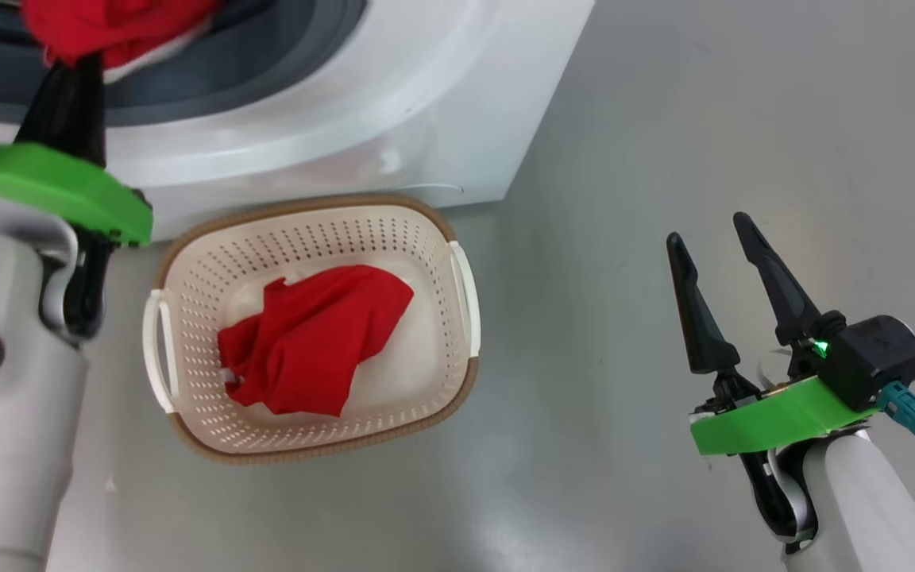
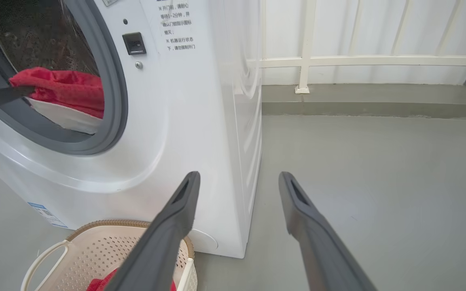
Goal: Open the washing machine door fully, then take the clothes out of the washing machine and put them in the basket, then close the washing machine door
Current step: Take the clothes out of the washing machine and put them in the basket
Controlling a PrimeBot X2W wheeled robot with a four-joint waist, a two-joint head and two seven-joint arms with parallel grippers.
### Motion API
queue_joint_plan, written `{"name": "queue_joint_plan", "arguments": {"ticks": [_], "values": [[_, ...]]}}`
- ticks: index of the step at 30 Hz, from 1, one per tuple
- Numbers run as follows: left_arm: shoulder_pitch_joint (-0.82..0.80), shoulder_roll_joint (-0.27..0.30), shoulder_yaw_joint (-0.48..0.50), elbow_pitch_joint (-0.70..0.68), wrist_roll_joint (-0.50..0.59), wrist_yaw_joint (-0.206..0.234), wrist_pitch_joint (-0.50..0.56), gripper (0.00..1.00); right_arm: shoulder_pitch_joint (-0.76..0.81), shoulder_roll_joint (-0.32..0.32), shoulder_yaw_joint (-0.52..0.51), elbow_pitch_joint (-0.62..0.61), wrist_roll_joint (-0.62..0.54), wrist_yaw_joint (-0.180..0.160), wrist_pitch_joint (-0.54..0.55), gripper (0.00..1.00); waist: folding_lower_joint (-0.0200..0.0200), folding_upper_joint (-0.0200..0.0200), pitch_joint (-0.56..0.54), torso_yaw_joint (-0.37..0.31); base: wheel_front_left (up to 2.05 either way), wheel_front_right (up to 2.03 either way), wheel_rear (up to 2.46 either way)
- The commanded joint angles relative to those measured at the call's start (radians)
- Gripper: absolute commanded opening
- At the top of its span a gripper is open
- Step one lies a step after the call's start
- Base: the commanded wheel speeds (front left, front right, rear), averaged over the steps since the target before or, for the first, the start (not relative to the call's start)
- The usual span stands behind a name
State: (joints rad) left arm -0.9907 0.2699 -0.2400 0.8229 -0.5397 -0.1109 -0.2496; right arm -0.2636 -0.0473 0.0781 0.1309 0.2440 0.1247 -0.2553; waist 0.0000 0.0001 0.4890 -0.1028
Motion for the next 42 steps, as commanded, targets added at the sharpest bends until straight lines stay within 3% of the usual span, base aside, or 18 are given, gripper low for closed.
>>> {"name": "queue_joint_plan", "arguments": {"ticks": [1, 11, 20, 42], "values": [[0.041, 0.049, 0.043, -0.066, -0.008, 0.013, -0.012, 0.0, 0.029, -0.003, 0.015, -0.018, -0.009, 0.006, -0.006, 1.0, 0.0, -0.0001, -0.025, 0.014, 0.0, 0.0, 0.0], [0.352, 0.012, 0.147, -0.411, 0.012, 0.068, -0.012, 0.0, 0.055, -0.003, 0.003, -0.007, -0.007, 0.006, -0.006, 1.0, 0.0, -0.0001, -0.117, 0.035, 0.0, 0.0, 0.0], [0.539, -0.003, 0.15, -0.58, 0.006, 0.098, -0.005, 0.0, 0.078, -0.003, -0.008, 0.002, -0.001, 0.006, -0.006, 1.0, 0.0, -0.0001, -0.205, 0.047, 0.0, 0.0, 0.0], [0.913, -0.03, 0.161, -0.988, 0.012, 0.24, 0.03, 0.0, 0.151, -0.003, -0.078, -0.013, 0.001, 0.006, -0.006, 1.0, 0.0, -0.0001, -0.321, 0.067, 0.0, 0.0, 0.0]]}}
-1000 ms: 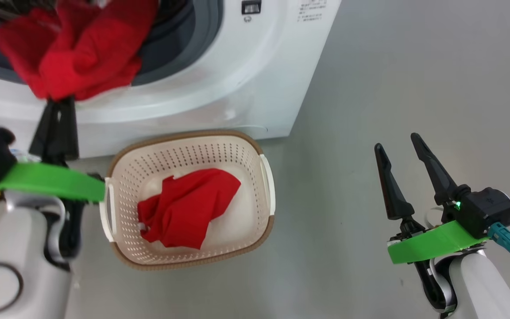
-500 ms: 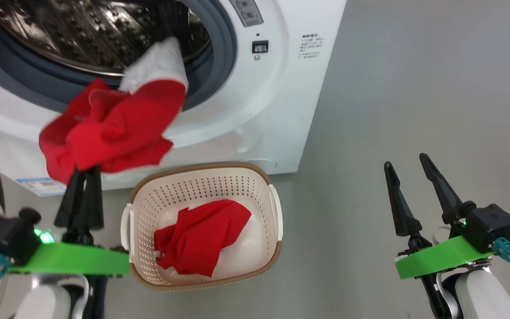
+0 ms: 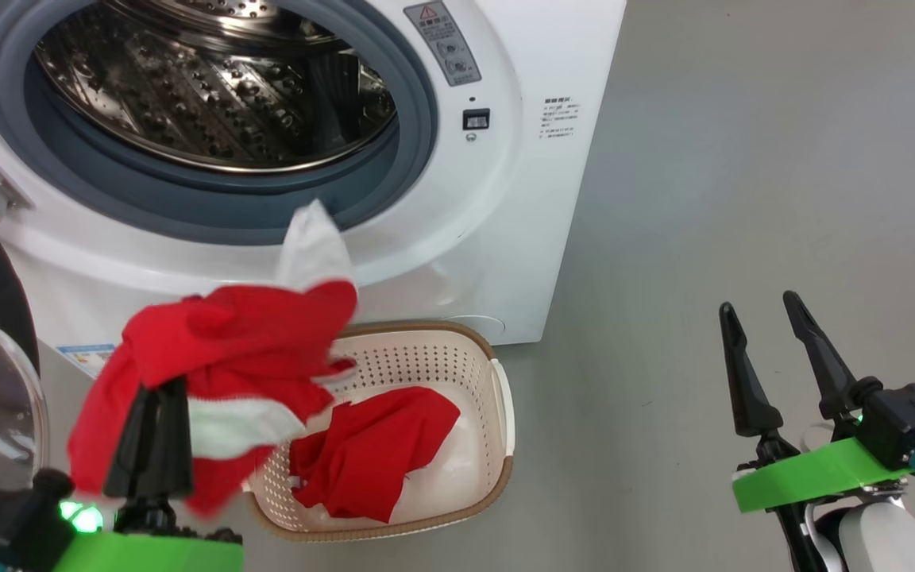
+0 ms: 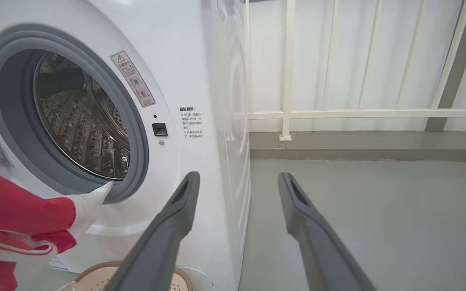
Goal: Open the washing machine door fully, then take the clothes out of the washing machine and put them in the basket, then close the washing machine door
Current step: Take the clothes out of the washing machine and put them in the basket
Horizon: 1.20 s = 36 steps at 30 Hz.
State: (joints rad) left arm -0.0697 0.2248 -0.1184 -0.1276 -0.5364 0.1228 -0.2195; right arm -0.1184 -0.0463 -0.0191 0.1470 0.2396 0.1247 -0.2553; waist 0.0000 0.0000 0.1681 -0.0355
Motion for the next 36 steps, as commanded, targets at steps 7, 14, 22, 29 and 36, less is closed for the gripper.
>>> {"name": "queue_joint_plan", "arguments": {"ticks": [7, 14, 22, 29, 36], "values": [[0.017, 0.018, 0.034, -0.038, 0.032, 0.023, -0.005, 0.0, 0.021, -0.004, 0.015, -0.036, -0.004, 0.006, -0.006, 1.0, 0.0, 0.0, 0.004, 0.006, 0.0, 0.0, 0.0], [-0.019, 0.007, 0.027, 0.07, 0.059, 0.016, -0.026, 0.0, 0.008, -0.004, 0.028, -0.04, -0.007, 0.006, -0.006, 1.0, 0.0, 0.0, 0.024, 0.006, 0.0, 0.0, 0.0], [-0.127, -0.05, 0.035, 0.277, 0.054, -0.047, -0.041, 0.0, -0.013, -0.004, 0.051, -0.041, -0.01, 0.006, -0.006, 1.0, 0.0, 0.0, 0.074, -0.006, 0.0, 0.0, 0.0], [-0.244, -0.091, 0.078, 0.469, 0.068, -0.125, -0.042, 0.0, -0.034, -0.004, 0.059, -0.039, -0.015, 0.006, -0.006, 1.0, 0.0, 0.0, 0.128, -0.023, 0.0, 0.0, 0.0], [-0.381, -0.122, 0.118, 0.726, 0.052, -0.192, -0.042, 0.0, -0.058, -0.004, 0.075, -0.038, -0.021, 0.006, -0.006, 1.0, 0.0, 0.0, 0.193, -0.045, 0.0, 0.0, 0.0]]}}
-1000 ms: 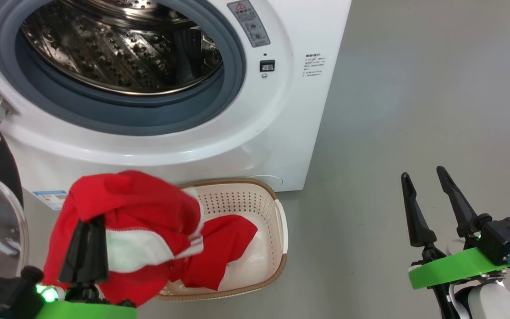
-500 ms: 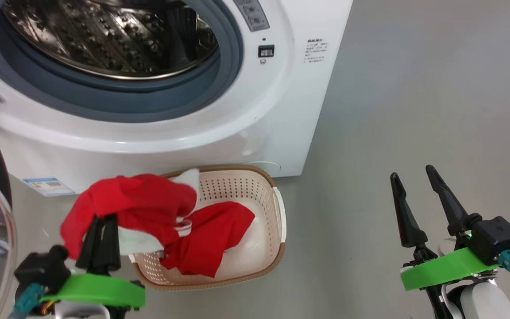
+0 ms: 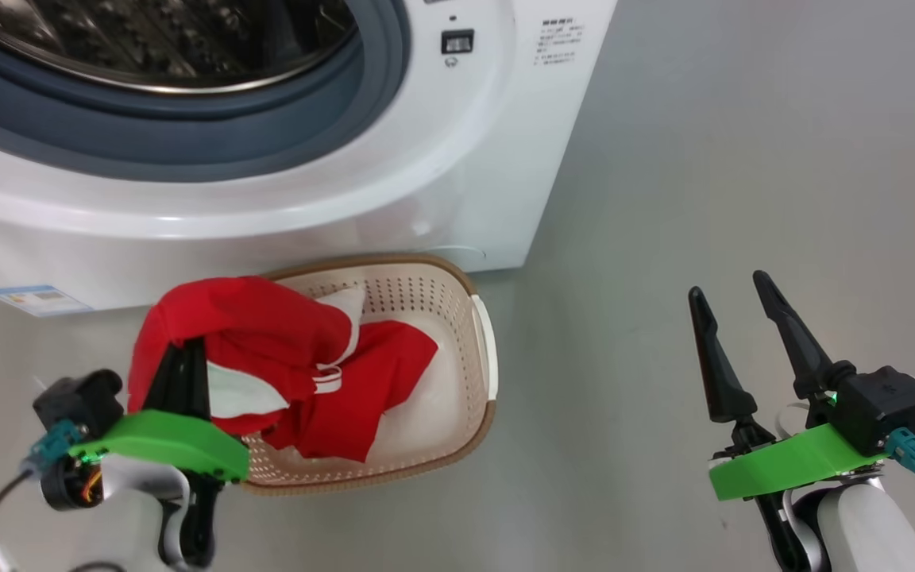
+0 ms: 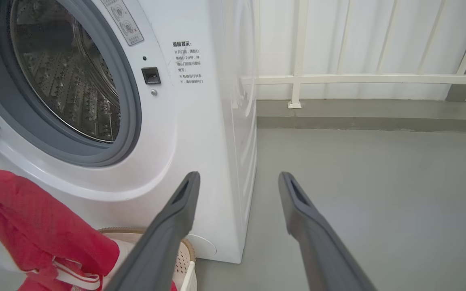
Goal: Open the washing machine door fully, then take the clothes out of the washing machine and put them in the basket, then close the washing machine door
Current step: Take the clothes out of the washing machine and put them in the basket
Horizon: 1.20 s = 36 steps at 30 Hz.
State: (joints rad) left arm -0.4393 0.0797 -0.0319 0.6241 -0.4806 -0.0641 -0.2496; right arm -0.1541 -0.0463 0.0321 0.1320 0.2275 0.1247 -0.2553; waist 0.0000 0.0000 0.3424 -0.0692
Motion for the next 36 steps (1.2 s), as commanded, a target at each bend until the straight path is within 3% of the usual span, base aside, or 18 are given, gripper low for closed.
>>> {"name": "queue_joint_plan", "arguments": {"ticks": [1, 8, 14, 25, 27, 28, 29, 30, 36], "values": [[-0.029, 0.017, 0.039, 0.015, -0.021, -0.012, -0.012, 0.0, -0.026, -0.004, 0.026, -0.023, -0.009, 0.006, -0.006, 1.0, 0.0, 0.0, 0.026, -0.014, 0.0, 0.0, 0.0], [-0.155, -0.006, 0.017, 0.251, -0.097, -0.055, 0.002, 0.0, -0.048, -0.004, 0.04, -0.017, -0.009, 0.006, -0.006, 1.0, 0.0, 0.0, 0.083, -0.034, 0.0, 0.0, 0.0], [-0.242, -0.012, 0.017, 0.425, -0.165, -0.064, 0.061, 0.0, -0.07, -0.004, 0.074, -0.014, 0.003, 0.006, -0.006, 1.0, 0.0, 0.0, 0.128, -0.059, 0.0, 0.0, 0.0], [-0.321, -0.007, -0.031, 0.577, -0.206, -0.066, 0.175, 0.0, -0.089, -0.004, 0.119, -0.007, 0.025, 0.006, -0.006, 1.0, 0.0, 0.0, 0.182, -0.088, 0.0, 0.0, 0.0], [-0.324, -0.003, -0.052, 0.587, -0.21, -0.066, 0.212, 0.36, -0.093, -0.004, 0.125, -0.007, 0.028, 0.006, -0.006, 1.0, 0.0, 0.0, 0.189, -0.094, 0.0, 0.0, 0.0], [-0.324, 0.0, -0.062, 0.591, -0.212, -0.066, 0.227, 0.62, -0.095, -0.004, 0.126, -0.007, 0.028, 0.006, -0.006, 1.0, 0.0, 0.0, 0.191, -0.096, 0.0, 0.0, 0.0], [-0.324, 0.006, -0.069, 0.594, -0.213, -0.066, 0.232, 0.62, -0.097, -0.004, 0.126, -0.007, 0.03, 0.006, -0.006, 1.0, 0.0, 0.0, 0.194, -0.099, 0.0, 0.0, 0.0], [-0.323, 0.012, -0.078, 0.598, -0.21, -0.066, 0.235, 1.0, -0.099, -0.004, 0.125, -0.008, 0.031, 0.006, -0.006, 1.0, 0.0, 0.0, 0.197, -0.102, 0.0, 0.0, 0.0], [-0.322, 0.03, -0.099, 0.62, -0.215, -0.066, 0.22, 1.0, -0.103, -0.004, 0.121, -0.01, 0.039, 0.006, -0.006, 1.0, 0.0, 0.0, 0.205, -0.107, 0.0, 0.0, 0.0]]}}
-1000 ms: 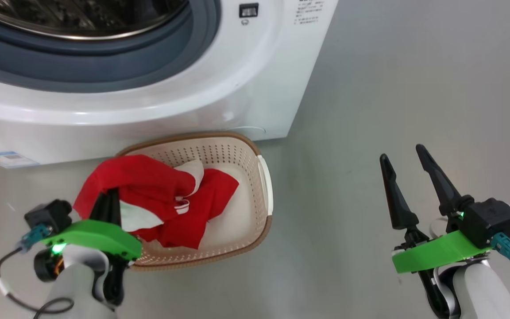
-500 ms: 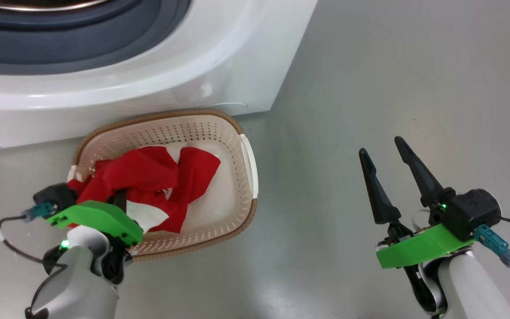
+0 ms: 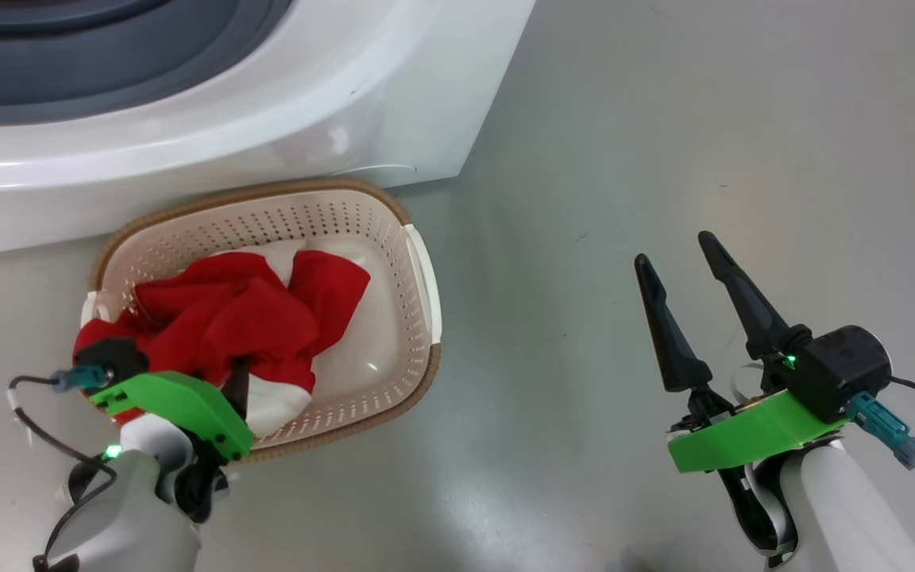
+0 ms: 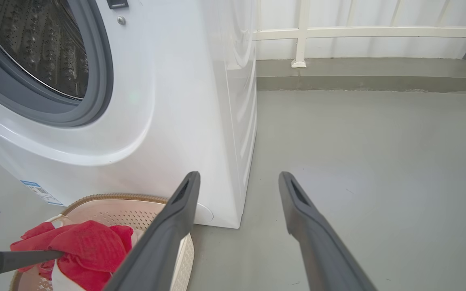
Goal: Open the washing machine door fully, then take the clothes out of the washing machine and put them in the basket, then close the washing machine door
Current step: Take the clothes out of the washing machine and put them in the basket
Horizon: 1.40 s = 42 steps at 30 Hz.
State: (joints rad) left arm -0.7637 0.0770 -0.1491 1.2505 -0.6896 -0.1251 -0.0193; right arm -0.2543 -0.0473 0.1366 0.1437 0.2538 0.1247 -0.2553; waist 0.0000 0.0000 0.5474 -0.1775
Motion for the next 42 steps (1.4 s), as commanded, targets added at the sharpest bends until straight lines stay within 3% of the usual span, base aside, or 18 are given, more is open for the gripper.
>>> {"name": "queue_joint_plan", "arguments": {"ticks": [1, 14, 25, 30, 42], "values": [[0.001, 0.033, 0.019, -0.005, -0.008, -0.005, -0.024, 1.0, -0.002, -0.003, 0.014, -0.022, 0.013, 0.006, -0.006, 1.0, 0.0, 0.0, 0.0, 0.004, 0.0, 0.0, 0.0], [0.037, 0.02, 0.022, -0.057, -0.094, -0.005, -0.141, 1.0, -0.002, -0.003, -0.03, -0.006, -0.007, 0.006, -0.006, 1.0, 0.0, 0.0, -0.09, 0.067, 0.0, 0.0, 0.0], [0.163, 0.057, -0.091, -0.362, -0.123, -0.006, -0.238, 1.0, 0.012, -0.003, -0.086, 0.003, -0.044, 0.006, -0.006, 1.0, 0.0, 0.0, -0.198, 0.123, 0.0, 0.0, 0.0], [0.224, 0.086, -0.062, -0.538, -0.066, -0.006, -0.242, 1.0, 0.028, -0.003, -0.092, 0.007, -0.048, 0.006, -0.006, 1.0, 0.0, 0.0, -0.241, 0.146, 0.0, 0.0, 0.0], [0.393, 0.062, 0.081, -0.866, 0.135, 0.014, -0.242, 1.0, 0.045, -0.003, -0.121, 0.011, -0.077, 0.006, -0.006, 1.0, 0.0, 0.0, -0.331, 0.162, 0.0, 0.0, 0.0]]}}
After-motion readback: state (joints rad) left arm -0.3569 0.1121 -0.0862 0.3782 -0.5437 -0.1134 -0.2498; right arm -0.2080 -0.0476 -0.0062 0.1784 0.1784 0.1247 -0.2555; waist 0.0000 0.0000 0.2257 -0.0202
